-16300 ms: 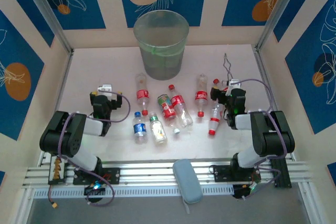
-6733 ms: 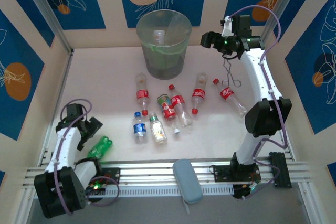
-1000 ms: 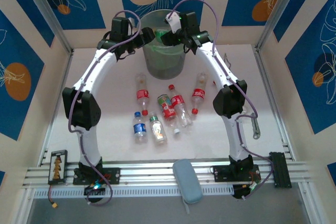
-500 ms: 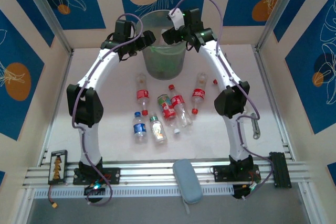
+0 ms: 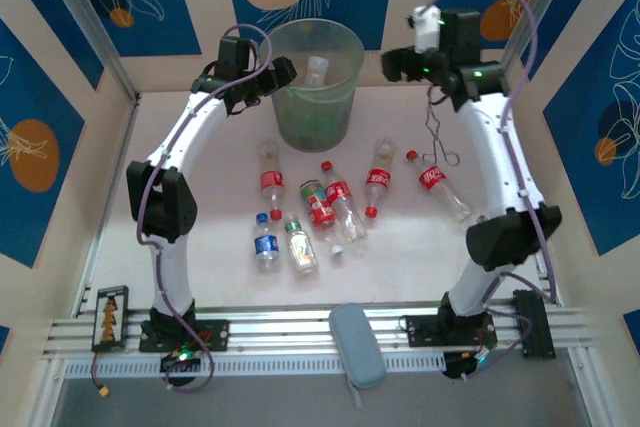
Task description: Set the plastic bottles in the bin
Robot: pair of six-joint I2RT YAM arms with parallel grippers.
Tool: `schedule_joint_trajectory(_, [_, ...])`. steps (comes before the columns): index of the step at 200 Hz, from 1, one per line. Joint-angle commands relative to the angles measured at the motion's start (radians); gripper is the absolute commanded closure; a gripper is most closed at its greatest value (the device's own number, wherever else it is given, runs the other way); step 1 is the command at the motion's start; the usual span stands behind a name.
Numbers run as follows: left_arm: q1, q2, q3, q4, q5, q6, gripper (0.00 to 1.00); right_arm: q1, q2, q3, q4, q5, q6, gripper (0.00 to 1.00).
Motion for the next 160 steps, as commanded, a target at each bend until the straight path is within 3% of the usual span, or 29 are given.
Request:
schedule_joint_trajectory(1, [-0.009,0.001,0.04,-0.025,0.01,0.03,0.02,-0.061,-0.008,-0.158,-0.073,0.032,0.003,0.07])
schedule_joint_trajectory(43, [-0.009,-0.015,0.043,-0.033,0.015,0.033,0.02,-0.146,-0.018,-0.378,-0.017,0.018,0.003,0.08])
schedule_joint_trajectory(93, [-0.008,-0.089,0.013,-0.049,0.024,0.047,0.0,-0.172,0.047,-0.429,0.024,-0.012,0.034,0.08])
schedule_joint_trajectory(160, [-0.013,-0.312,-0.182,-0.034,-0.025,0.048,0.02,-0.174,0.058,-0.462,0.055,-0.029,0.059,0.09])
